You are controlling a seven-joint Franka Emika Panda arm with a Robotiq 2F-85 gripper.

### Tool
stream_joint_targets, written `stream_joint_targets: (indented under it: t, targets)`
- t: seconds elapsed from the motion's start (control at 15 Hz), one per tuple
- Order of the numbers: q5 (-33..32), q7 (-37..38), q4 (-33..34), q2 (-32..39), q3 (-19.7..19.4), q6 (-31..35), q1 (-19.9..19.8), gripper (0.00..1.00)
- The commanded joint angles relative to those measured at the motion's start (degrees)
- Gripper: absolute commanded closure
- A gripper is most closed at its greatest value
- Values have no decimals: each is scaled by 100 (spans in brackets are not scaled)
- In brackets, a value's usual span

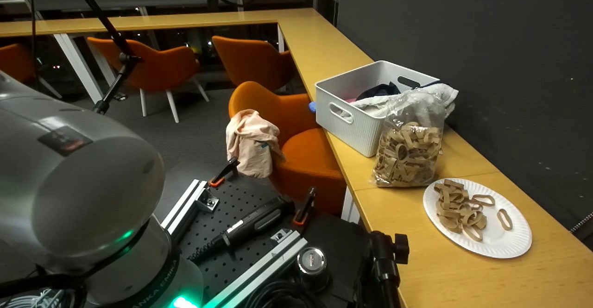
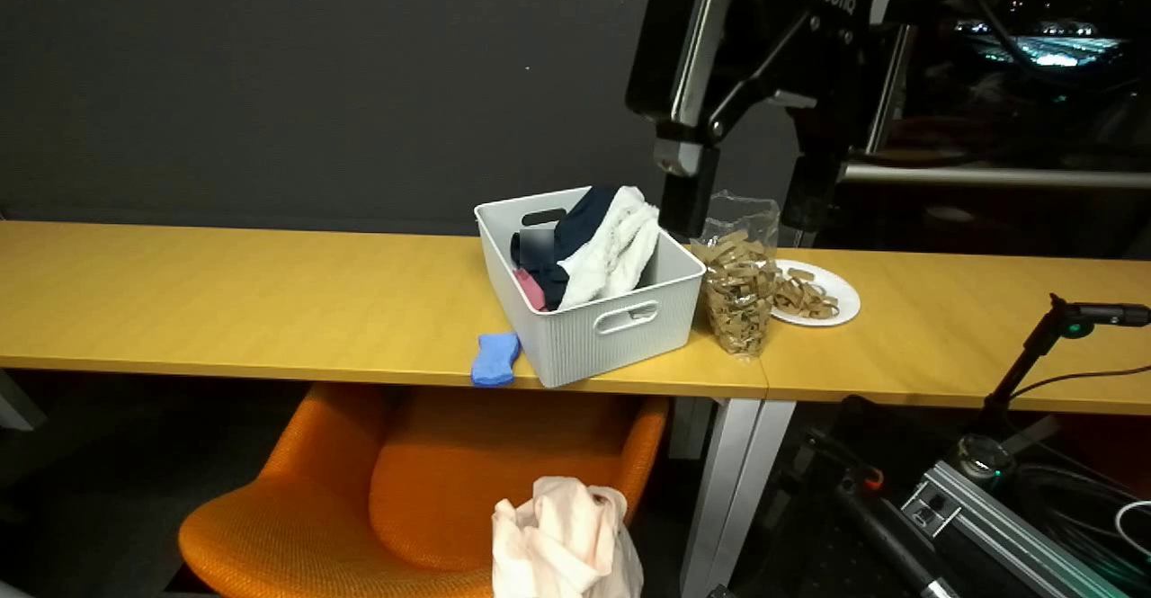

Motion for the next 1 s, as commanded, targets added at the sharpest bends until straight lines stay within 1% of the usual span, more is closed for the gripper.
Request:
stream_joint_targets:
  t: [0.0,0.2,0.4,0.53,0.73,0.93]
  targets:
    - [48,-214,215,409,-48,494,-158,0]
    - [99,-537,360,966,-97,1514,-179,0]
    - [140,-758,519,1520,-148,2254,-138,0]
    - [45,-652,582,1714,-225,2518,-217,0]
    - [-166,-533,419,1522,-475,2548,-441,0]
    - [-297,-564,343,1492,-773,2618,-726,0]
